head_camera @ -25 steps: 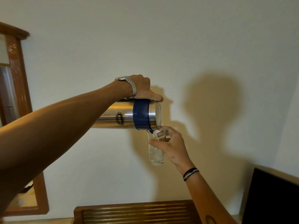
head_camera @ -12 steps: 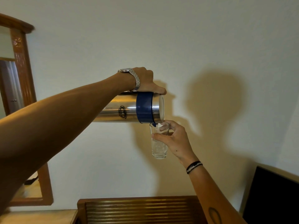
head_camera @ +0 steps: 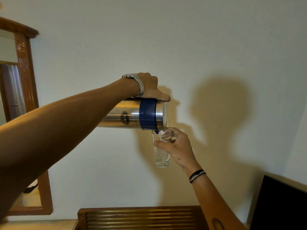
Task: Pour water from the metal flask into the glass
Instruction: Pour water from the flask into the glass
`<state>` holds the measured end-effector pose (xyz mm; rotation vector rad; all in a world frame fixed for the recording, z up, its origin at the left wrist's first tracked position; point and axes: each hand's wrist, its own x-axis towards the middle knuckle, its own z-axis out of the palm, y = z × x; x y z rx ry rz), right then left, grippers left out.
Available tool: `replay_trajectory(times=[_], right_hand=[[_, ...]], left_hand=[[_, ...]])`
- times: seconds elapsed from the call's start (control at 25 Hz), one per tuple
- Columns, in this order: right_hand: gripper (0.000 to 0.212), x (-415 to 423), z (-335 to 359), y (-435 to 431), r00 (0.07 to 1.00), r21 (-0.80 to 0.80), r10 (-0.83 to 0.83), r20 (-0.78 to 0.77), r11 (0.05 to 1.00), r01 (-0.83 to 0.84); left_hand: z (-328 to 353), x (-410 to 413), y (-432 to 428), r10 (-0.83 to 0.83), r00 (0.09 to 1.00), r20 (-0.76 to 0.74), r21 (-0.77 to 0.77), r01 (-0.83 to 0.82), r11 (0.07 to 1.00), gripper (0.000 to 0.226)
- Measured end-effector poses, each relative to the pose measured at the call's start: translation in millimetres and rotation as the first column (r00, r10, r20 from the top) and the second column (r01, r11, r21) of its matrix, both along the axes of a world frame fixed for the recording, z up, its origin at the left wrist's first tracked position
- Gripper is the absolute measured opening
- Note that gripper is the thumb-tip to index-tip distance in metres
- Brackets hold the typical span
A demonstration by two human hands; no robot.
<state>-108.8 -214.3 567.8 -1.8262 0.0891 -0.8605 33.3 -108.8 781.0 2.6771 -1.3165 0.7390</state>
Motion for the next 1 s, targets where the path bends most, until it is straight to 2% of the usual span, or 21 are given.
replay_trajectory(times=[0.44,0.56,0.68,0.76,0.88,1.0], right_hand=[[0.046,2.4,-4.7,-5.6,1.000,0.009,-0.001,0.011,1.000,0.001],[0.053,2.1,-3.7,-9.9,1.000,0.030,-0.023,0.015,0.999,0.022],[0.052,0.6,1.7,-15.7,0.998,0.055,-0.057,0.020,0.997,0.056],[0.055,-1.1,6.5,-18.9,0.998,0.073,-0.065,0.026,0.995,0.063],[0.065,-1.0,14.5,-22.7,0.998,0.092,-0.067,0.018,0.994,0.065],[0.050,0.0,23.8,-24.4,0.997,0.071,-0.077,0.007,0.995,0.077]], left_hand=[[-2.5,0.1,2.5,-0.003,1.000,-0.003,-0.021,0.003,1.000,0.080],[-6.1,2.2,10.8,-0.031,0.995,-0.090,-0.108,0.021,0.994,0.083],[-16.4,9.1,26.6,-0.064,0.968,-0.241,-0.252,0.001,0.968,0.081],[-32.3,16.9,37.6,-0.120,0.929,-0.350,-0.389,-0.027,0.921,0.085],[-65.6,31.5,53.2,-0.238,0.856,-0.459,-0.598,-0.100,0.795,0.101],[-100.1,43.6,68.2,-0.351,0.760,-0.547,-0.740,-0.243,0.628,0.100]])
